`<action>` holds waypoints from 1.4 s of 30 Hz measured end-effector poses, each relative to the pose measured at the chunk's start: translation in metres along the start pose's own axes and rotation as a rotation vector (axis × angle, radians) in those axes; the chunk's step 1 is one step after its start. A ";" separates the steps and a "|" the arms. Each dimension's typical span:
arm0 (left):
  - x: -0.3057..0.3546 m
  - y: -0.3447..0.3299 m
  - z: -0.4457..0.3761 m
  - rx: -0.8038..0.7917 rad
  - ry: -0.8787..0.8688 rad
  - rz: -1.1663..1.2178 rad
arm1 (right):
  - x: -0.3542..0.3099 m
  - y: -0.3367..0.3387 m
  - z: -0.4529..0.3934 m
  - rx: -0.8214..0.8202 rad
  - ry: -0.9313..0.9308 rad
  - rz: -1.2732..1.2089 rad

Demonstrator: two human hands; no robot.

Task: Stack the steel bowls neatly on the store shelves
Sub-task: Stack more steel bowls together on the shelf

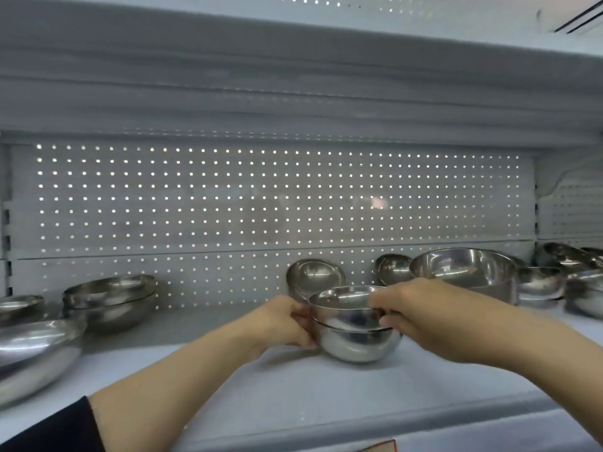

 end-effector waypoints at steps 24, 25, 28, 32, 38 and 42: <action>-0.005 -0.010 -0.003 0.100 -0.019 0.039 | 0.016 -0.026 0.019 0.115 -0.364 -0.517; -0.005 -0.010 -0.002 0.087 -0.020 0.052 | 0.017 -0.030 0.018 0.112 -0.383 -0.556; -0.003 -0.011 0.000 0.030 -0.026 0.103 | 0.016 -0.032 0.015 0.146 -0.406 -0.631; -0.002 -0.013 0.002 0.018 -0.037 0.125 | 0.016 -0.025 0.010 0.214 -0.415 -0.639; 0.000 -0.014 0.002 0.026 -0.044 0.117 | 0.017 -0.017 0.009 0.192 -0.418 -0.587; 0.001 -0.014 0.002 0.031 -0.047 0.066 | 0.016 -0.015 0.010 0.198 -0.427 -0.597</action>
Point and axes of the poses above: each hand's wrist, its own z-axis away from the middle knuckle, its own y-axis out of the back of the hand, x = y × z, the point moved 3 cm from there along -z, towards the middle knuckle, and after that the axes turned 7 degrees about x, right-handed, at the moved point
